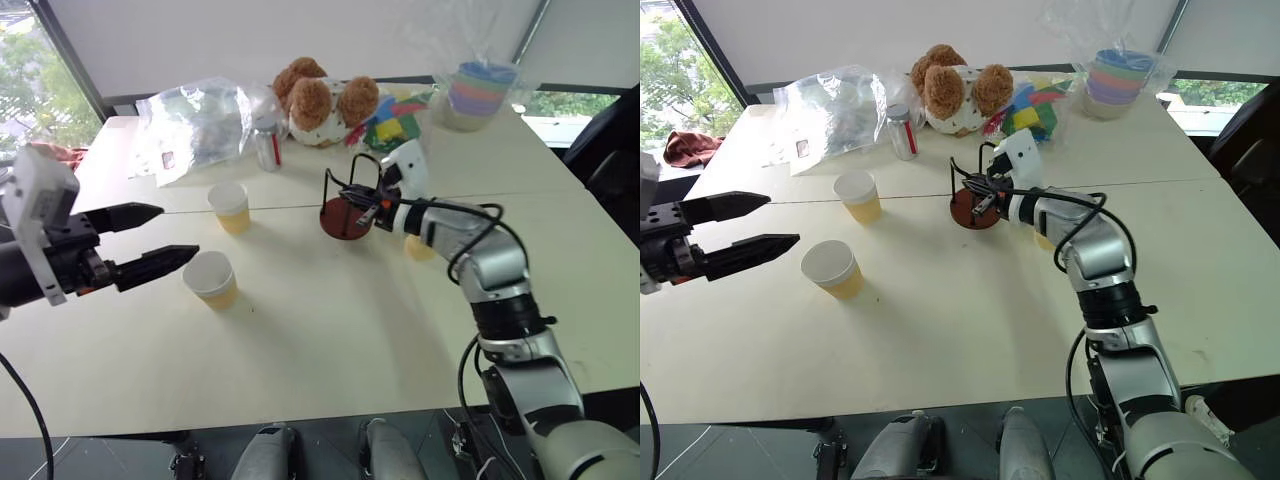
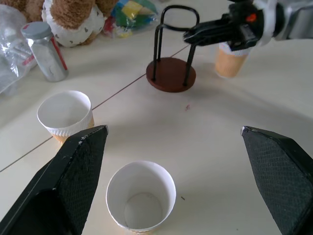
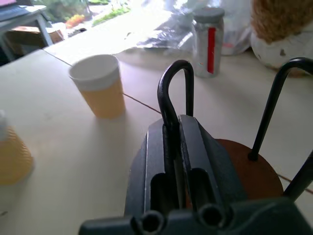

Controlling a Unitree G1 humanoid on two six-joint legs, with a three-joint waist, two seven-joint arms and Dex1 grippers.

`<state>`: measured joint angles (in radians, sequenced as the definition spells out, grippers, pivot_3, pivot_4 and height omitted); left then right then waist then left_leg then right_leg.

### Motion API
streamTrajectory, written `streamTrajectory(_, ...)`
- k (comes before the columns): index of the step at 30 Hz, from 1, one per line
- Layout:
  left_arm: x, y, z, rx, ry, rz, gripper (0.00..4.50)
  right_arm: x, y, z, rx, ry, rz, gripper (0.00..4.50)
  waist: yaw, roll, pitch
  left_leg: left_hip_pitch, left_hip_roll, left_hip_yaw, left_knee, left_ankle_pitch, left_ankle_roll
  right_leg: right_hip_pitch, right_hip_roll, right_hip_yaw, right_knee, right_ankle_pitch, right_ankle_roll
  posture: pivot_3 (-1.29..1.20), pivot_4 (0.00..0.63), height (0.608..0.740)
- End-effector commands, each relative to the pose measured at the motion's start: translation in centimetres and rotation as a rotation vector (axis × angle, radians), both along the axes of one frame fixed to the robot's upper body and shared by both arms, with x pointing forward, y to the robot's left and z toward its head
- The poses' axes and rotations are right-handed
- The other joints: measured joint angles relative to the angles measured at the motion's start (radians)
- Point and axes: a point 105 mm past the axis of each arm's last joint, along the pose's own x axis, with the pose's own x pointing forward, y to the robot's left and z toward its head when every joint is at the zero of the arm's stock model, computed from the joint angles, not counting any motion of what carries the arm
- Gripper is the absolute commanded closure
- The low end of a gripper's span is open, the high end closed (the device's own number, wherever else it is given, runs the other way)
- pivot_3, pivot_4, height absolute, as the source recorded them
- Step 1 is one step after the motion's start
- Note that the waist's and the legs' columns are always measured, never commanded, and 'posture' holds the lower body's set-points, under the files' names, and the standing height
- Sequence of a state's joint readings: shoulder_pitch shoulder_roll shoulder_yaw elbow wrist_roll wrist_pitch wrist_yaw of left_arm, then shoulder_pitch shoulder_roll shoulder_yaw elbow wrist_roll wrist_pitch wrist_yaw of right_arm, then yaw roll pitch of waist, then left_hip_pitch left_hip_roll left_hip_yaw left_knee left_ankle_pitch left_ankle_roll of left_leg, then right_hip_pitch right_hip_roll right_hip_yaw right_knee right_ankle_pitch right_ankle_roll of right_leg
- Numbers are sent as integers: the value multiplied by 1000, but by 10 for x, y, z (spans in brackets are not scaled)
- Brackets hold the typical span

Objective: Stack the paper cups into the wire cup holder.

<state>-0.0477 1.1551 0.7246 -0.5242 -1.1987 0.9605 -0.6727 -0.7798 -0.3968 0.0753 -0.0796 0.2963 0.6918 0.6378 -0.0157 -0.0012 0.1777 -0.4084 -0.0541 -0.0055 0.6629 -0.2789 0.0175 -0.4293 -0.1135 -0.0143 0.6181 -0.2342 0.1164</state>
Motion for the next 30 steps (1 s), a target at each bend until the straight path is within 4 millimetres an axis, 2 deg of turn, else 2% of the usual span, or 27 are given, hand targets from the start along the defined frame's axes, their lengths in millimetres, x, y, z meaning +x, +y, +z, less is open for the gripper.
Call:
streamTrajectory(1, 3, 3, 7, 9, -41, -4, 0, -32, 11, 5, 35, 24, -20, 4425, 1, -1, -1, 0, 0, 0, 0, 0, 0, 0, 0, 0, 0, 0, 0, 0, 150, 740)
streamTrajectory(6, 8, 7, 2, 6, -27, -19, 0, -62, 23, -3, 84, 115, -59, 4425, 1, -1, -1, 0, 0, 0, 0, 0, 0, 0, -1, 1, 1, 0, 0, 0, 150, 740)
streamTrajectory(9, 11, 7, -2, 7, -19, -35, 0, -73, 26, -11, 86, 161, -55, 4425, 1, -1, -1, 0, 0, 0, 0, 0, 0, -1, 0, 0, 3, 0, 0, 0, 150, 740)
streamTrajectory(17, 17, 4, -8, 4, -23, -65, 0, -81, 32, -34, 85, 225, -85, 4425, -1, -1, -1, 1, 0, 0, 0, 0, 0, -1, 0, 0, 4, 0, 0, 0, 150, 740)
streamTrajectory(20, 18, 4, -10, 2, -22, -70, 0, -81, 33, -38, 73, 224, -91, 3399, -3, -1, -1, 1, 0, 0, 0, 1, 0, -1, 0, 0, 5, 0, 0, 0, 150, 740)
streamTrajectory(23, 17, 5, -11, 3, -21, -74, 0, -82, 34, -36, 69, 208, -77, 1860, -2, -1, -1, 1, 0, 0, 0, 1, 0, -2, 0, 0, 7, 0, 0, 0, 150, 740)
streamTrajectory(26, 16, 6, -11, 2, -12, -83, 0, -86, 38, -26, 71, 189, 14, 305, -1, -1, -1, 1, 0, 0, 1, 0, 2, -2, 0, 0, 8, 0, 0, 0, 150, 740)
streamTrajectory(27, 16, 5, -11, 1, -6, -92, 0, -88, 40, -19, 67, 167, 58, 26, -2, -1, -1, 1, 0, 0, 1, -1, 2, -2, 0, 0, 8, 0, 0, 0, 150, 740)
streamTrajectory(30, 15, 2, -14, 15, 16, -129, 0, -93, 41, -1, 35, 111, 172, 26, -2, -1, -1, 1, 0, 0, 2, -1, 3, -2, 0, 0, 8, 0, 0, 0, 150, 740)
